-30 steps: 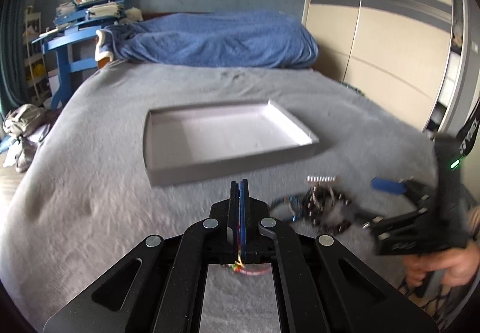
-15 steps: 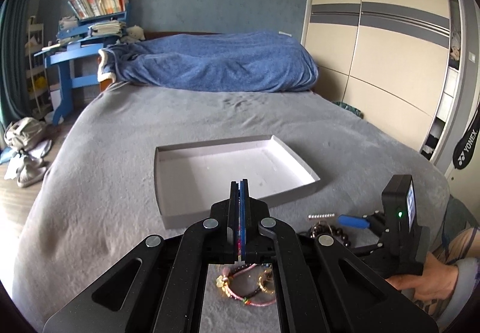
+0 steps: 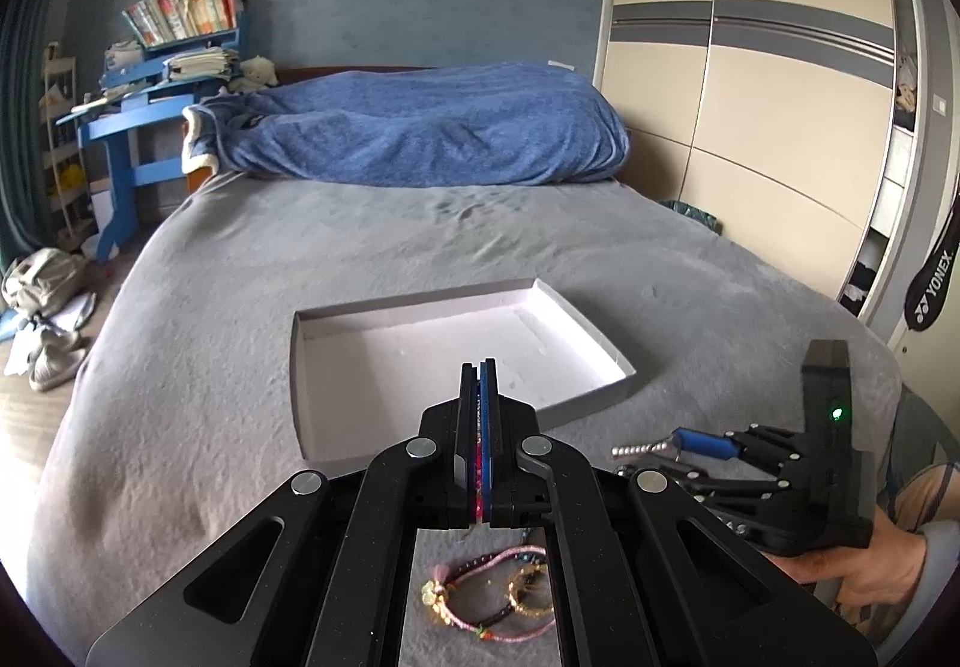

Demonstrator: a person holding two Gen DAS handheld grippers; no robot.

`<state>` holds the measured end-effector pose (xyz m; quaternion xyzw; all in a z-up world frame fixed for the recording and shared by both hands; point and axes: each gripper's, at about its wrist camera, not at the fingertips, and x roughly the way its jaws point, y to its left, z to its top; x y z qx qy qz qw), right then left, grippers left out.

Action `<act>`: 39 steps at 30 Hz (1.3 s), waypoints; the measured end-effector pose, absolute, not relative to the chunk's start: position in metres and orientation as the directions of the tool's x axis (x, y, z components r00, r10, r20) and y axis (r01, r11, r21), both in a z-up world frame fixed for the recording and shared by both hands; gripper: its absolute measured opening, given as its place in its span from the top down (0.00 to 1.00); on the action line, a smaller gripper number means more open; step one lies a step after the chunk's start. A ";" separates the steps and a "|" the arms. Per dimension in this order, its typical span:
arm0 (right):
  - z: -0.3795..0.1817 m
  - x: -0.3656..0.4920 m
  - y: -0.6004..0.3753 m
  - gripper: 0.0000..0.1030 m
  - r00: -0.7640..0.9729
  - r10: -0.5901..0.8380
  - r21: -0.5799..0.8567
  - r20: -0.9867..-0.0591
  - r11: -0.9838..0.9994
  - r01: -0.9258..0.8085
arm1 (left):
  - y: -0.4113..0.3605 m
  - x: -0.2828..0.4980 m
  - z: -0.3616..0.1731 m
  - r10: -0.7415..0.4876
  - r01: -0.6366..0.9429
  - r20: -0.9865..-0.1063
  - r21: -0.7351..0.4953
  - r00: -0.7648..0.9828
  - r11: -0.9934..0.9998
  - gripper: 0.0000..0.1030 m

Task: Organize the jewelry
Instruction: 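Grasp the red-and-gold tassel ornament with the left tool while the right tool grasps the silver bangle, then carry both pieces over the tray and open both tools to drop them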

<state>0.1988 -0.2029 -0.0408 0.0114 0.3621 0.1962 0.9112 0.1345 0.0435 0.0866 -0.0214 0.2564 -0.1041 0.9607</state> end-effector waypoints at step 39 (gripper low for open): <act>-0.038 0.326 -0.137 0.57 0.551 0.368 0.176 -0.749 0.912 -0.371 | 0.089 0.263 0.028 -0.236 0.118 -0.677 -0.217 0.697 0.969 0.99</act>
